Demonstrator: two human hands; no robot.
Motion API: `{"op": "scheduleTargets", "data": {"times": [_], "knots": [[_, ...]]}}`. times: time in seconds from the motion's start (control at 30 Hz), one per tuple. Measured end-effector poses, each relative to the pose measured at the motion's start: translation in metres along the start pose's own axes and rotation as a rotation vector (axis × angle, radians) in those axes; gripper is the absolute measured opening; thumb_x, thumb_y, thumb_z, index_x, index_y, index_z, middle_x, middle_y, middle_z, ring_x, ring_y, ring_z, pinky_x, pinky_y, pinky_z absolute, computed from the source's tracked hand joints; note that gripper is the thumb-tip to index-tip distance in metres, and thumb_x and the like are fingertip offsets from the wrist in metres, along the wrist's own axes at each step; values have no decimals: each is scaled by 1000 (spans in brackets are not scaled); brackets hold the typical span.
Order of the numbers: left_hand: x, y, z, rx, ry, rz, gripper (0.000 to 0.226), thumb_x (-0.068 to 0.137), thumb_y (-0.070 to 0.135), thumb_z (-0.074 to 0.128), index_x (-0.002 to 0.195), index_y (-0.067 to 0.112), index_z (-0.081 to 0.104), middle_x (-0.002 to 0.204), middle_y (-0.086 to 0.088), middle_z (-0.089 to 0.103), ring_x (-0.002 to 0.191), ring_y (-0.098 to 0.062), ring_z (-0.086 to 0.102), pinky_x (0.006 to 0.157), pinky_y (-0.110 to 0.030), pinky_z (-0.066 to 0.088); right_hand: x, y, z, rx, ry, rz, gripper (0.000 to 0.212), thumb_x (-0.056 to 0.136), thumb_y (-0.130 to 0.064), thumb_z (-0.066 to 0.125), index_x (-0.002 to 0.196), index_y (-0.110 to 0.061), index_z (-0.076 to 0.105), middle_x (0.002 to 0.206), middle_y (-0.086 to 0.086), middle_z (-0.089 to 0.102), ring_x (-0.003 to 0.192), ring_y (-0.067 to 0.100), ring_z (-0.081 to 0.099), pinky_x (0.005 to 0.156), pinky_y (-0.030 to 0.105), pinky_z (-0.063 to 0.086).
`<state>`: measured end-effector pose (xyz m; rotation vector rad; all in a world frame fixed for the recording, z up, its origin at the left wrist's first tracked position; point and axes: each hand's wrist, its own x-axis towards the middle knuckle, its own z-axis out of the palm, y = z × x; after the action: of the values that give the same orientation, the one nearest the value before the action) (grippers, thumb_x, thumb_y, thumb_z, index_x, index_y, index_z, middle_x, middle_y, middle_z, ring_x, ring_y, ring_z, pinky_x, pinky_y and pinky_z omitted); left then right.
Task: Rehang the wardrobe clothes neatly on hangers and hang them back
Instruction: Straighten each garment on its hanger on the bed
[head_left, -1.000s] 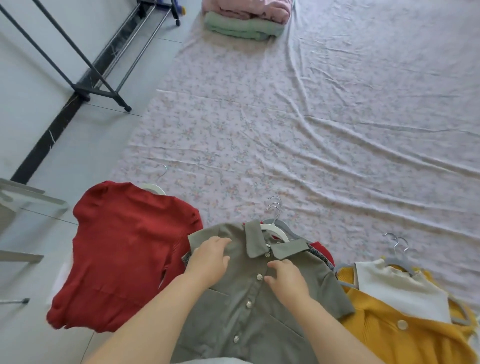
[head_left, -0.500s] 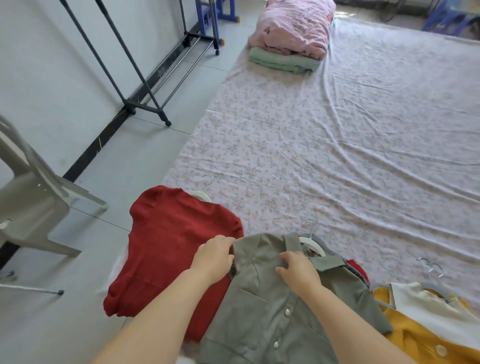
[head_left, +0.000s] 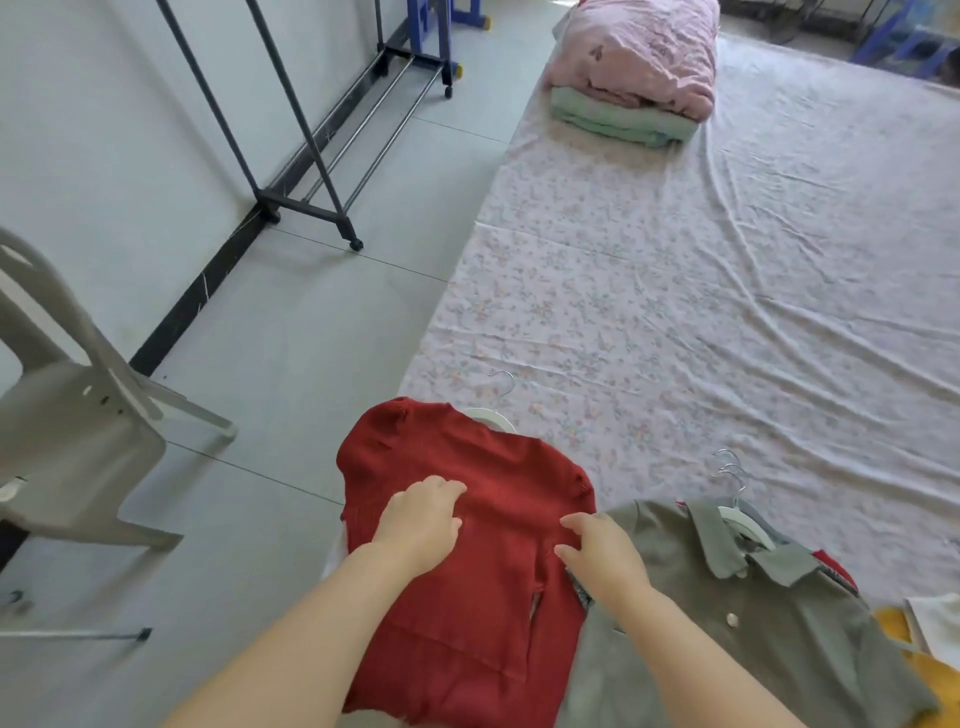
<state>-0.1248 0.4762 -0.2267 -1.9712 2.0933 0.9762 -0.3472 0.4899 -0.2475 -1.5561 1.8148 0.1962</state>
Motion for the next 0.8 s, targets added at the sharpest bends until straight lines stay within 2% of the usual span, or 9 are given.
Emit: {"op": "scheduleTargets", "data": {"times": [0.1, 0.43, 0.57, 0.67, 0.8], "knots": [[18, -30, -4, -14, 13, -14, 45, 92, 28, 49, 136, 23, 40, 133, 0, 47, 119, -22, 48, 98, -36, 37, 26, -29, 12, 14, -2, -17, 42, 90, -27, 58, 130, -19, 52, 126, 1, 50, 110, 16, 54, 94, 26, 42], [84, -76, 37, -114, 48, 24, 44, 92, 27, 48, 136, 23, 41, 132, 4, 48, 119, -16, 47, 100, -30, 36, 159, -66, 48, 42, 63, -8, 43, 90, -27, 56, 131, -18, 49, 130, 4, 51, 120, 20, 48, 96, 33, 41], [104, -83, 58, -141, 60, 35, 45, 93, 27, 48, 136, 24, 40, 131, 6, 48, 120, -14, 46, 103, -29, 35, 200, -69, 60, 39, 113, 14, 45, 91, -27, 56, 132, -14, 45, 128, 6, 49, 116, 24, 49, 93, 36, 41], [112, -87, 68, -163, 74, 46, 44, 93, 28, 47, 136, 24, 40, 130, 7, 49, 119, -11, 46, 102, -26, 35, 223, -70, 66, 1, 158, 9, 41, 91, -28, 55, 127, -11, 46, 122, 8, 51, 109, 26, 52, 90, 37, 43], [118, -88, 73, -166, 99, 53, 44, 93, 28, 47, 137, 24, 39, 130, 7, 48, 120, -10, 45, 103, -25, 33, 239, -72, 70, -5, 154, 45, 38, 92, -27, 54, 124, -9, 49, 119, 12, 52, 109, 29, 52, 91, 40, 43]]}}
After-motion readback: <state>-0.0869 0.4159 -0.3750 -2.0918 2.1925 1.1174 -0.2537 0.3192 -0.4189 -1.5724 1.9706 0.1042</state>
